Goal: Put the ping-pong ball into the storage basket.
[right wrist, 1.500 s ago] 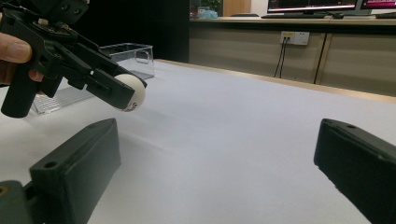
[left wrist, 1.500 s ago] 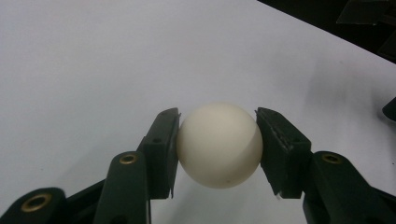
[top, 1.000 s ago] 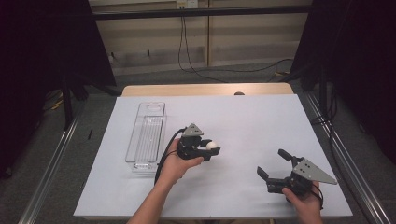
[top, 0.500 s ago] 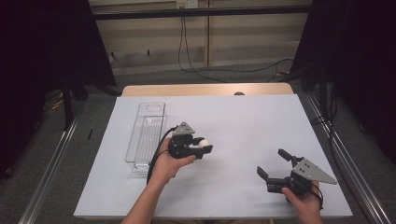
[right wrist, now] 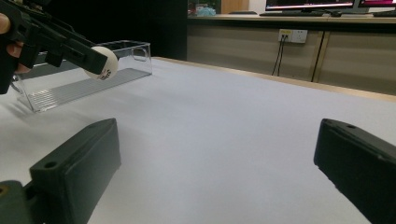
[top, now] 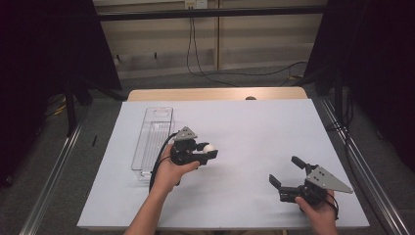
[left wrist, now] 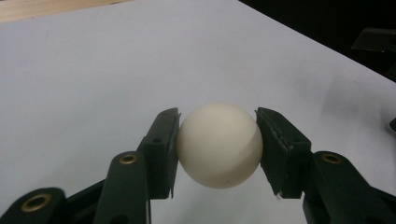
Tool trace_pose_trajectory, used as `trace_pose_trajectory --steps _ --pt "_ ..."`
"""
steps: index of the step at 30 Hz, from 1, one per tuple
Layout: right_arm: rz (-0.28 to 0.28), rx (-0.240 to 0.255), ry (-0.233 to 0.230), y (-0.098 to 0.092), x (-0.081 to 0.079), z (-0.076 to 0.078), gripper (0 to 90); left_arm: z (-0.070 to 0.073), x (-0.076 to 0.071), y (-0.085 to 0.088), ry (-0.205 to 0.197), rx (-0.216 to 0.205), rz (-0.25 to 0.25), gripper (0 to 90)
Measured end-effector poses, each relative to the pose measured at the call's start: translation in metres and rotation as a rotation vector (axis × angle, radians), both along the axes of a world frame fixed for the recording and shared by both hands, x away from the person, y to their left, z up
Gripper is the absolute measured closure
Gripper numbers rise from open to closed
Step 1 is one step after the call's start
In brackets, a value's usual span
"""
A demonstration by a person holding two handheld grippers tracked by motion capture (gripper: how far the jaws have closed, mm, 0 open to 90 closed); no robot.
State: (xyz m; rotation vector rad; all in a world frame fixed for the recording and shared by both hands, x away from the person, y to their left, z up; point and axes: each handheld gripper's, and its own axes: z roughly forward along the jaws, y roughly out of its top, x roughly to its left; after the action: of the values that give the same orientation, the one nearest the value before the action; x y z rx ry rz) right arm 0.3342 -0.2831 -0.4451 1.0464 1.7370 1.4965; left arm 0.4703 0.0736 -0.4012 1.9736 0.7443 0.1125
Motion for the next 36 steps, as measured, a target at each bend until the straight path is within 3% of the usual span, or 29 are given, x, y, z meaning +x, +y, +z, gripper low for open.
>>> trace_pose_trajectory --steps 6,12,13,25,27,29,36 --pt "0.0 -0.003 -0.002 0.0 0.0 0.0 0.2 0.002 0.001 0.007 0.003 0.017 0.014 51.1" --pt "-0.004 -0.001 -0.004 0.0 0.0 0.0 0.2 0.003 0.002 0.013 0.003 -0.003 0.027 51.1" --pt "-0.004 -0.002 -0.004 0.0 0.001 0.0 0.2 0.003 0.002 0.015 0.002 0.01 0.02 51.1" --pt "-0.006 0.004 0.003 -0.001 0.001 0.0 0.2 0.005 0.005 0.025 0.017 -0.002 0.065 51.1" --pt "-0.004 0.003 0.002 -0.001 0.001 0.0 0.2 0.006 0.006 0.027 0.012 0.016 0.065 51.1" --pt "-0.005 0.004 0.003 0.0 0.001 0.0 0.2 0.006 0.005 0.028 0.018 0.001 0.078 51.1" --pt "-0.004 0.006 0.004 -0.001 0.001 0.0 0.2 0.009 0.006 0.034 0.018 0.006 0.083 51.1"
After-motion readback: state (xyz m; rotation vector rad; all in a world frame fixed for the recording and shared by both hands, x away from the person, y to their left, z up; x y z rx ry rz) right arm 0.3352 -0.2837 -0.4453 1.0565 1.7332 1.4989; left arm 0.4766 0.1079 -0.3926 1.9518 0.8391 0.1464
